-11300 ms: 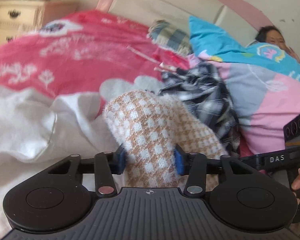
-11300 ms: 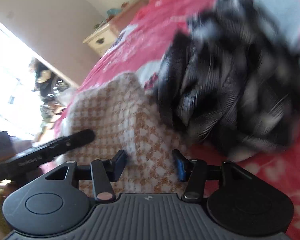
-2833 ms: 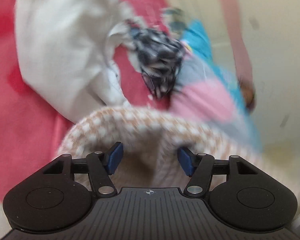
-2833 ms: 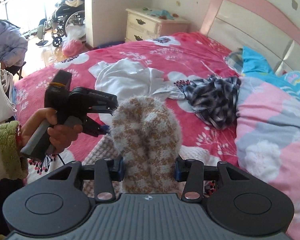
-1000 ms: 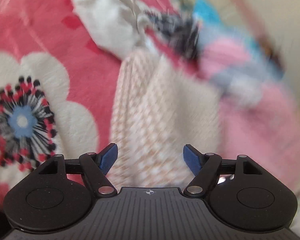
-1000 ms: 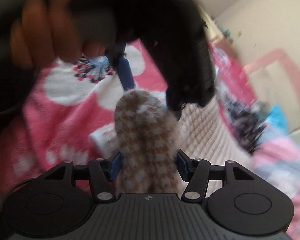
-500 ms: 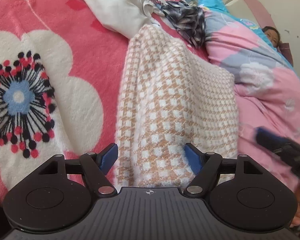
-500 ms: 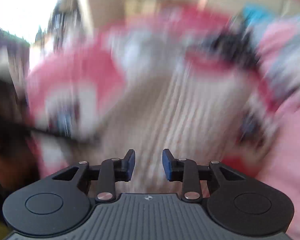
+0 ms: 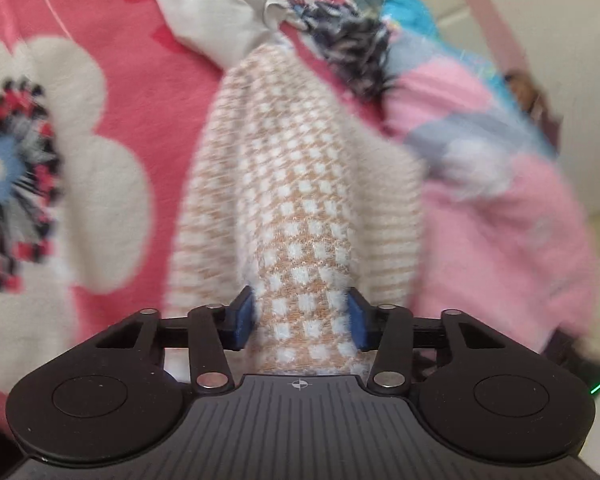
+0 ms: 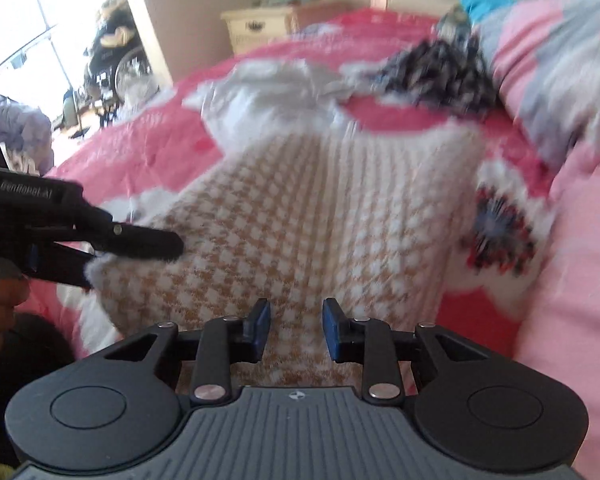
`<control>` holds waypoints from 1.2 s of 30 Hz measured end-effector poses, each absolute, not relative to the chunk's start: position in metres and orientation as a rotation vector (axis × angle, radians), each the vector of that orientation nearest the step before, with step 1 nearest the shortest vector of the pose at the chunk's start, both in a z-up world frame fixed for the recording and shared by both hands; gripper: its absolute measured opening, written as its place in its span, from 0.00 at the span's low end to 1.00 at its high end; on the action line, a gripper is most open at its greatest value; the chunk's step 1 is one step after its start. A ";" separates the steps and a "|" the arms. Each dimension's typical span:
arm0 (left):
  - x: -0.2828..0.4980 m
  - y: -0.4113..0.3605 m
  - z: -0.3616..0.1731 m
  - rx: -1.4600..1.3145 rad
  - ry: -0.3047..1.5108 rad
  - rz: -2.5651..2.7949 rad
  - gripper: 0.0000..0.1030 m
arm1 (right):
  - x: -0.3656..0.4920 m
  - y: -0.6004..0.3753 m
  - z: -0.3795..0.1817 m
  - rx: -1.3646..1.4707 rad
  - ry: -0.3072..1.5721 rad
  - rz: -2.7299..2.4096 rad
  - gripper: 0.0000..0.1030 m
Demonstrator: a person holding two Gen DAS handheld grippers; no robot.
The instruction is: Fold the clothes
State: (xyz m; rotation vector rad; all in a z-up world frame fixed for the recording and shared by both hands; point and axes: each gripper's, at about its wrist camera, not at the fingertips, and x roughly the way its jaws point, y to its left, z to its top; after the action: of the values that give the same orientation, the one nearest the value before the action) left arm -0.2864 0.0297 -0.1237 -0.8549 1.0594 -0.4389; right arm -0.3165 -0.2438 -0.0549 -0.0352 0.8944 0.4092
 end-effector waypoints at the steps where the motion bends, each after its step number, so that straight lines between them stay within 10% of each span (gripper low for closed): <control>1: -0.281 0.031 -0.120 -0.913 1.042 -0.452 0.40 | -0.312 -0.245 -0.046 -0.044 0.867 0.399 0.29; 17: -0.305 0.034 -0.158 -0.782 1.011 -0.409 0.48 | -0.339 -0.231 -0.080 -0.059 0.963 0.449 0.33; 28: -0.280 -0.023 -0.082 -0.450 0.765 -0.543 0.49 | -0.337 -0.255 -0.086 0.112 1.087 0.411 0.30; 36: -0.304 -0.036 -0.130 -0.341 0.662 -0.532 0.49 | -0.303 -0.261 0.005 -0.028 0.898 0.422 0.29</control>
State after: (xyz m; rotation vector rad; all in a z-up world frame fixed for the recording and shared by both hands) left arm -0.3039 -0.0358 -0.1305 -0.3415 0.6621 -0.5323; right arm -0.3028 -0.2610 0.0055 -0.0281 0.8983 0.4217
